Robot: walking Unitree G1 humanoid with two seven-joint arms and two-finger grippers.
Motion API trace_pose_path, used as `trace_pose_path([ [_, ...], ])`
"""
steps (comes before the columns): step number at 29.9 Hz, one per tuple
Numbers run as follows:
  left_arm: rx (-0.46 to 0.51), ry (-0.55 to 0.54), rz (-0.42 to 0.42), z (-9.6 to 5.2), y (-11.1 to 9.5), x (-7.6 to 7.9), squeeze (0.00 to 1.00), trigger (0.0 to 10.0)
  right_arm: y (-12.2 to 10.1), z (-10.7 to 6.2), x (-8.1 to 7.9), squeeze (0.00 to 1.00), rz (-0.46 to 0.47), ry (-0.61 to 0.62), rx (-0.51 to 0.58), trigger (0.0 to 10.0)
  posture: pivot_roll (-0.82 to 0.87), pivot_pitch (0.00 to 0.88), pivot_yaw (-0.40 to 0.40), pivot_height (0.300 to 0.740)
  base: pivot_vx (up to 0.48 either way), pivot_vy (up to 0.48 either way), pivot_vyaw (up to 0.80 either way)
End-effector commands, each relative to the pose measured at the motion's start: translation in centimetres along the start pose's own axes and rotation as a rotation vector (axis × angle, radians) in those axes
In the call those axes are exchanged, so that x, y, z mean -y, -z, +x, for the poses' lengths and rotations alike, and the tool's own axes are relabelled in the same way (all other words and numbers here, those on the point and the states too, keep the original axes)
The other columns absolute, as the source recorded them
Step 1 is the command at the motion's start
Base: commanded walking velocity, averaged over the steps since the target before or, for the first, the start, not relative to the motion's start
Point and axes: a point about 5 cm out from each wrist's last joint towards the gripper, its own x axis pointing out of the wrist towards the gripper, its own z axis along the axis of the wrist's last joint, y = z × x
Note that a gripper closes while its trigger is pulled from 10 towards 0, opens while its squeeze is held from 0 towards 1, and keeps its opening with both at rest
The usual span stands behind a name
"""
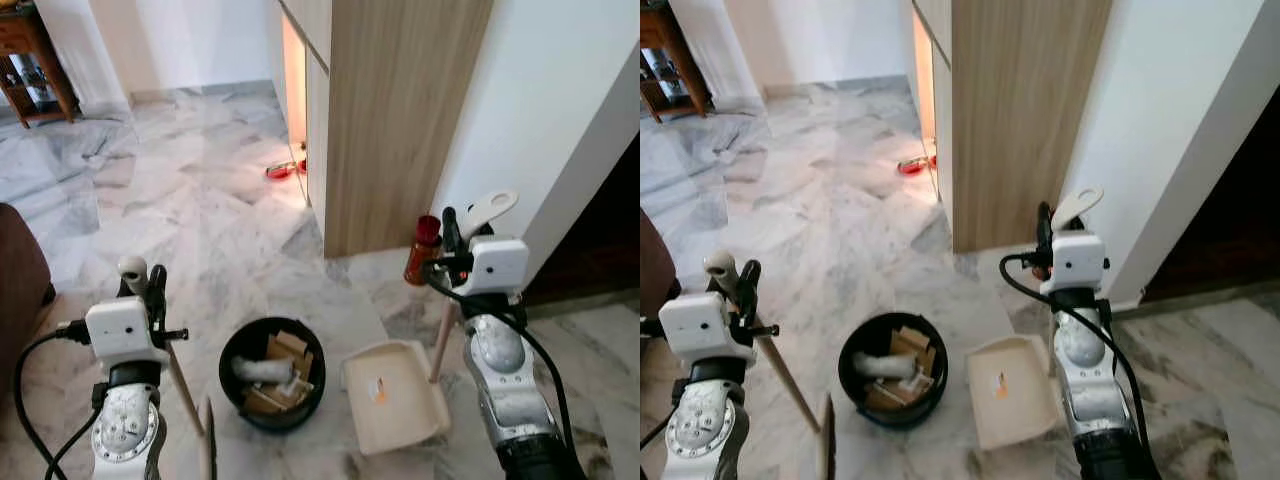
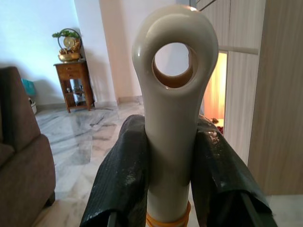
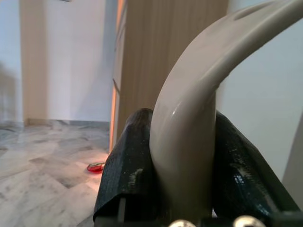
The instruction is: Sweep floor
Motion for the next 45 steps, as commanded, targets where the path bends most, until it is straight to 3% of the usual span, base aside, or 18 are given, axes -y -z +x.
trace_pose_path([
  [1,0.044,0.001,0.005,0.2,-0.7,-0.2,0.0,10.0,-0.8,0.5,0.0,0.0,0.01,-0.003,0.048,10.0,0.09,0.0,0.028,0.74,-0.322,0.0,0.0],
  [32,0.063,0.013,0.004,0.9,-0.8,0.3,0.0,10.0,-1.5,0.8,-0.7,0.0,0.07,-0.021,0.065,10.0,0.07,0.0,0.025,0.74,-0.283,0.0,0.0],
  [45,0.065,0.003,0.011,1.3,-0.7,0.2,0.0,10.0,-1.7,1.0,-1.1,0.0,0.095,-0.028,0.065,10.0,0.07,0.0,0.016,0.74,0.0,0.0,-0.8],
])
